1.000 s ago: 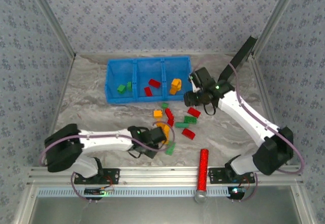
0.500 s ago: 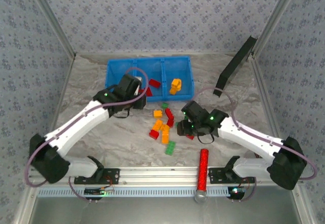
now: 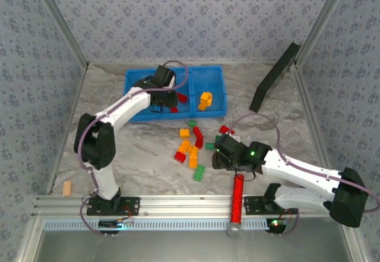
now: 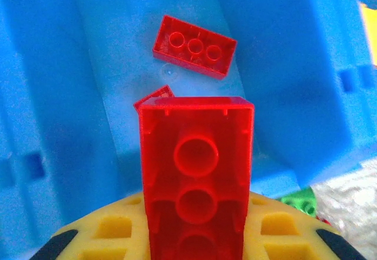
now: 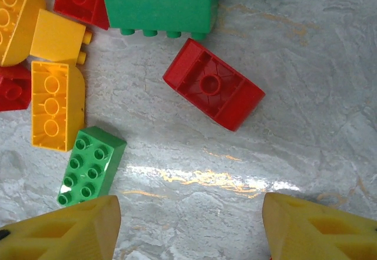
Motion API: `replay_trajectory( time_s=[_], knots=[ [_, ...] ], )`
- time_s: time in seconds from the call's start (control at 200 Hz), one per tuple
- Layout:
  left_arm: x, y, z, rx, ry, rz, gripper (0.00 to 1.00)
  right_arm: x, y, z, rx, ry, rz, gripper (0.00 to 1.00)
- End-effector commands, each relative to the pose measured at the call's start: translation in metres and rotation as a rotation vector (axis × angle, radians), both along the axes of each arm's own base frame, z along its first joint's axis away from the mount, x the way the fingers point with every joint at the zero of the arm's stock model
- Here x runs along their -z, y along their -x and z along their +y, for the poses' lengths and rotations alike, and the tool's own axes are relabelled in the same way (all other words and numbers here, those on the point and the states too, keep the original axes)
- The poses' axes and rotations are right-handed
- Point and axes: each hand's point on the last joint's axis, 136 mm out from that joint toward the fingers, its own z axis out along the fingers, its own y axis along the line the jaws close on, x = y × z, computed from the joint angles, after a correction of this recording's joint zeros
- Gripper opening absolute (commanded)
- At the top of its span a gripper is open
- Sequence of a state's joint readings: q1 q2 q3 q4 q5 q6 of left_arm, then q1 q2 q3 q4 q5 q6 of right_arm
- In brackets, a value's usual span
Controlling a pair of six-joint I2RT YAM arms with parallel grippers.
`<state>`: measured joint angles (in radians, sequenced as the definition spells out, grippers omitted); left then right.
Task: Sort the legos into containers by color
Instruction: Place the lego in the container.
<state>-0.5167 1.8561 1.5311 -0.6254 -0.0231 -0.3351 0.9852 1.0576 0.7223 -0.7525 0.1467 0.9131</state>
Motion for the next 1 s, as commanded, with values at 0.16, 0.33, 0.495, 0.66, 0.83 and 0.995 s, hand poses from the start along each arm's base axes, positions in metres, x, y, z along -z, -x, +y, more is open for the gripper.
replay_trajectory(
  time_s=[0.16,0.33,0.495,0.66,0.83,0.995],
  knots=[
    [0.02,-0.028,-0.015,0.045,0.019,0.048,0.21,0.0,-0.001,-0.014,-0.104,0.117,-0.035,0.7],
    [0.031,-0.031,-0.017,0.046,0.01,0.071,0.22,0.004,-0.01,-0.012,-0.161,0.168,-0.015,0.71],
    [0.041,-0.032,-0.017,0.05,0.003,0.089,0.23,0.008,-0.018,-0.004,-0.188,0.171,-0.003,0.72],
    [0.048,-0.033,-0.018,0.045,0.0,0.103,0.34,0.01,-0.024,0.003,-0.225,0.172,0.008,0.72],
    [0.047,-0.034,-0.018,0.046,0.003,0.103,0.47,0.016,-0.029,0.009,-0.264,0.187,0.027,0.73],
    [0.035,-0.031,-0.018,0.064,0.009,0.085,0.54,0.023,-0.037,0.007,-0.301,0.223,0.048,0.73]
  ],
)
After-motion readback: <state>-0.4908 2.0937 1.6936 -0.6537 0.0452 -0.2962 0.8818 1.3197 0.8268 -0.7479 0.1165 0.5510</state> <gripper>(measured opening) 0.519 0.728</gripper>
